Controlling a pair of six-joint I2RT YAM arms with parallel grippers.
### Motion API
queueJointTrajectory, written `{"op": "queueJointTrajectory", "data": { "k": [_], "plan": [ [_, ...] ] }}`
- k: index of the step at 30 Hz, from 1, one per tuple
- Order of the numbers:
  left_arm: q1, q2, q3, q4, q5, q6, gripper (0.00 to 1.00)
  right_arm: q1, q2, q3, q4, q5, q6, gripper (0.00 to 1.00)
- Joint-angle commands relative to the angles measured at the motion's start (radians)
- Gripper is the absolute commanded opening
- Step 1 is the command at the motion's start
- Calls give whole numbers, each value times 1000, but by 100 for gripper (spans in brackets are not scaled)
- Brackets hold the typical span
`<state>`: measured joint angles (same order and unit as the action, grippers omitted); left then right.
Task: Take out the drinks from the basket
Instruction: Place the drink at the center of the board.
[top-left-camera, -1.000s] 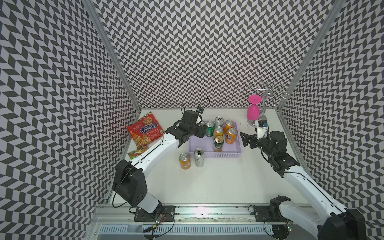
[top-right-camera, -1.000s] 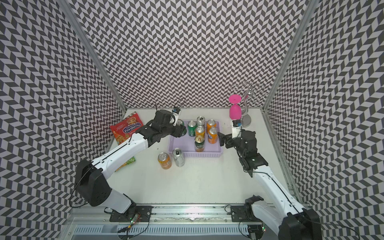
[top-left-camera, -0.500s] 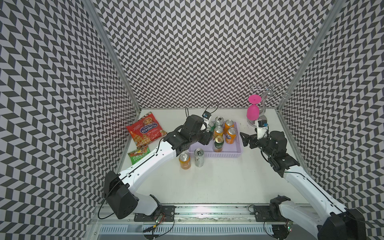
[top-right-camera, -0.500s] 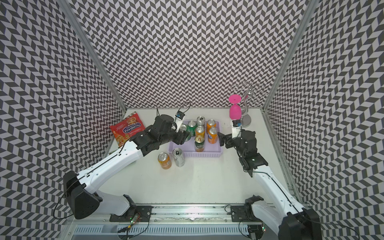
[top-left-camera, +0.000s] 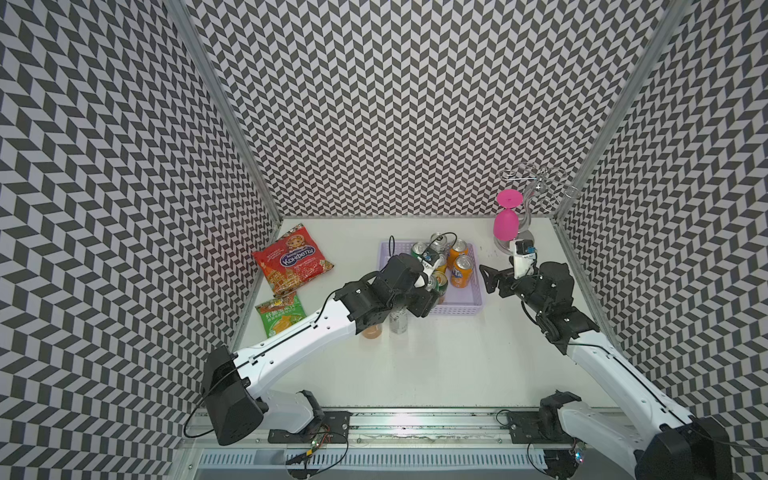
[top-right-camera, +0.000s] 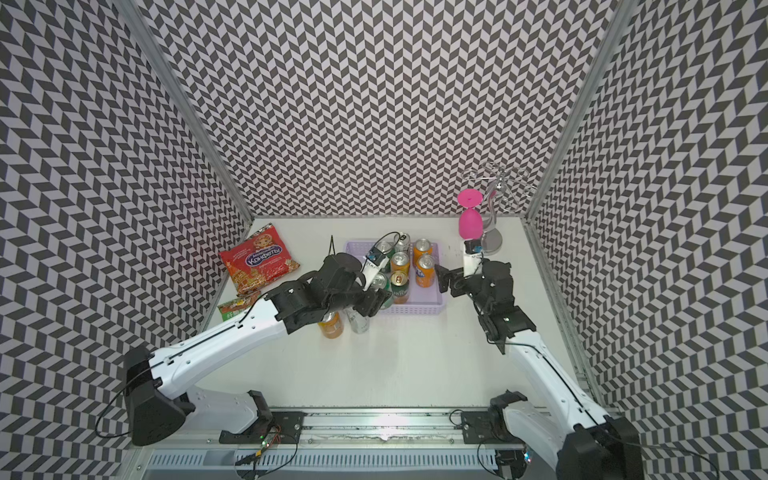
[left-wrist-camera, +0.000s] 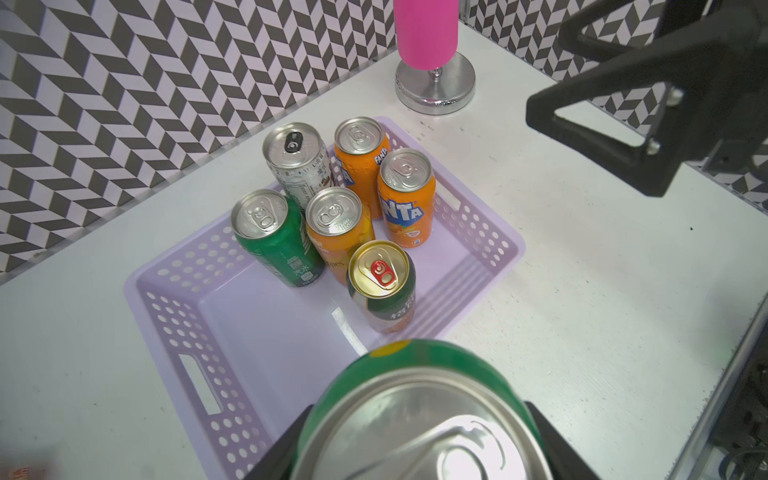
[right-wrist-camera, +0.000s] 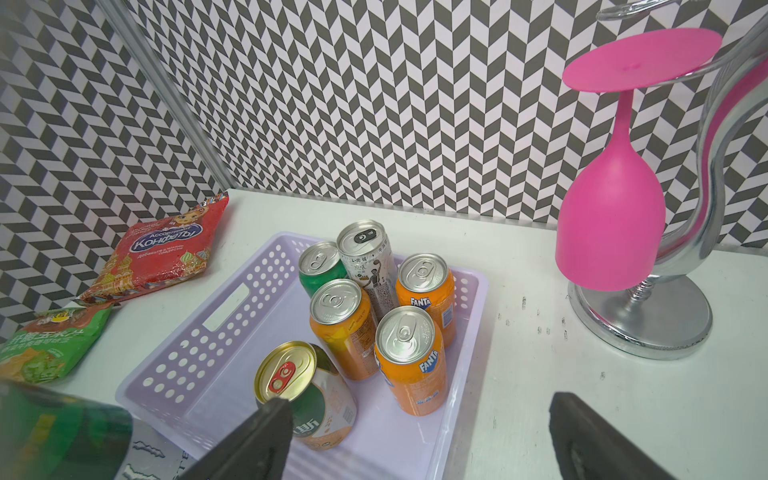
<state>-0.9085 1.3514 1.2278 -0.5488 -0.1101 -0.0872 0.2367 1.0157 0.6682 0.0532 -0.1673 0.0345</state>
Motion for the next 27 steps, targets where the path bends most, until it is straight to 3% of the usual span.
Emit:
{"op": "queueJointTrajectory", "data": {
  "k": [1,27],
  "plan": [
    [-20,-20,3,103,-7,-12,51,-8,4,2,42,-6,1,100],
    [-56,117,-110,241,12,-4,51,-8,3,2,36,2,-1,100]
  ]
}}
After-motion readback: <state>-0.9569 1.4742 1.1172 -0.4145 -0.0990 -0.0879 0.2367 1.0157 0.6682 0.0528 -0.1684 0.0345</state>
